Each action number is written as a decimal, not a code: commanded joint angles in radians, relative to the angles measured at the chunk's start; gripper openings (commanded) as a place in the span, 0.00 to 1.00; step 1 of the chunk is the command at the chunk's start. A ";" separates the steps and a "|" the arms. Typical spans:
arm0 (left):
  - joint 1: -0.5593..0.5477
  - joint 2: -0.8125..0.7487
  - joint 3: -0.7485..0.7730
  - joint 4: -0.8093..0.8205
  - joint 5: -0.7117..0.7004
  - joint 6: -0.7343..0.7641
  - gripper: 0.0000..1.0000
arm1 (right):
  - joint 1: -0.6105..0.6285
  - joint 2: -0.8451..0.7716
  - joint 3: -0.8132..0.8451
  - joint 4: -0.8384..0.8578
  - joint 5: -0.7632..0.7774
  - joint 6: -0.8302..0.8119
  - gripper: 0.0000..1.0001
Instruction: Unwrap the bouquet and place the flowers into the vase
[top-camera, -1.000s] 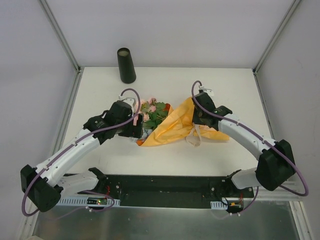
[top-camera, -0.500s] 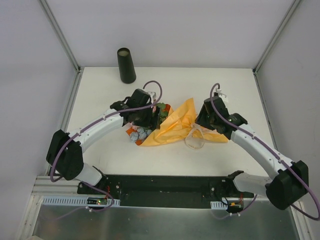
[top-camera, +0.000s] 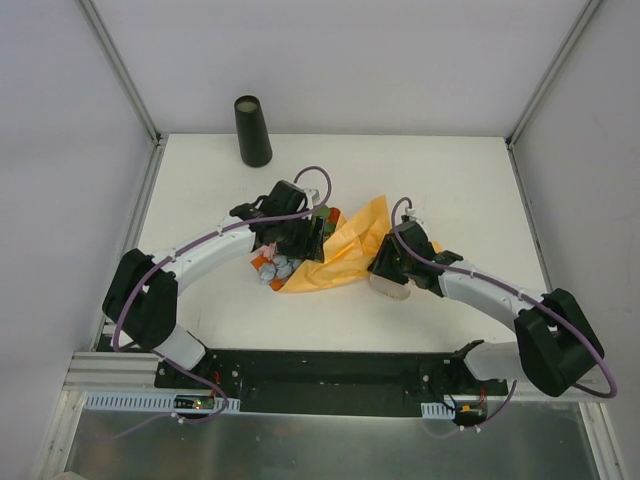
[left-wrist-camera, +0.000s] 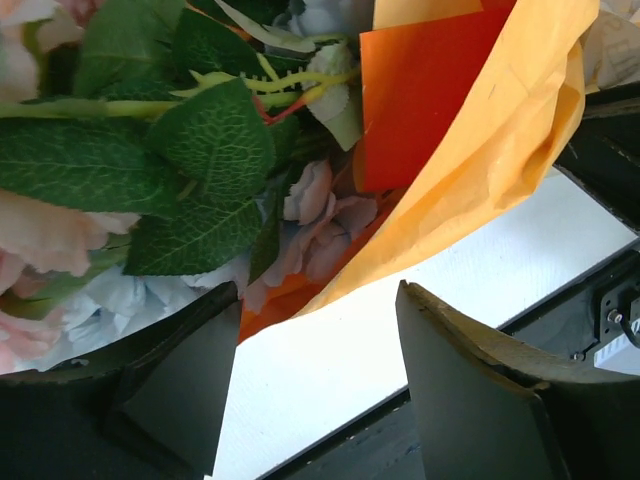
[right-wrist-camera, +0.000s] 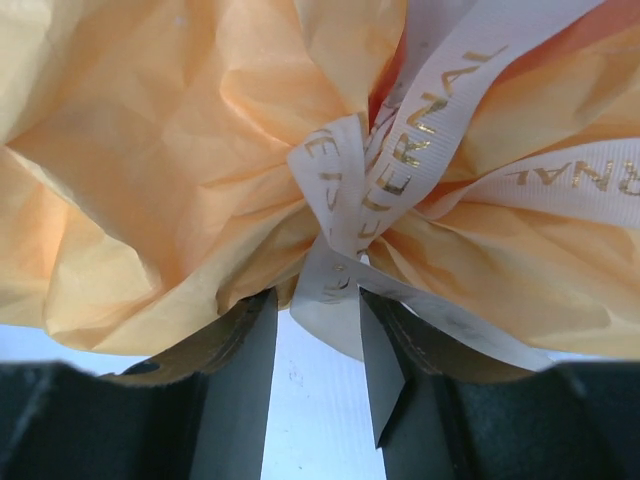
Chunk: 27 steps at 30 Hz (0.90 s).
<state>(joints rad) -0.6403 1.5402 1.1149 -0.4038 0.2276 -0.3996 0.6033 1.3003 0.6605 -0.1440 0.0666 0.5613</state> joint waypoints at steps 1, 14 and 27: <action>0.002 0.015 -0.013 0.031 0.035 0.018 0.64 | 0.029 0.027 -0.009 0.139 0.044 0.006 0.45; 0.004 0.029 -0.023 0.042 0.003 -0.024 0.21 | 0.056 0.063 -0.019 0.173 0.101 -0.012 0.19; 0.017 -0.015 -0.052 -0.010 -0.103 -0.082 0.00 | 0.055 -0.094 0.117 -0.101 0.206 -0.072 0.00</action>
<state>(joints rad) -0.6395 1.5688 1.0828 -0.3794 0.2016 -0.4591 0.6582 1.2896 0.6834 -0.1268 0.1844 0.5213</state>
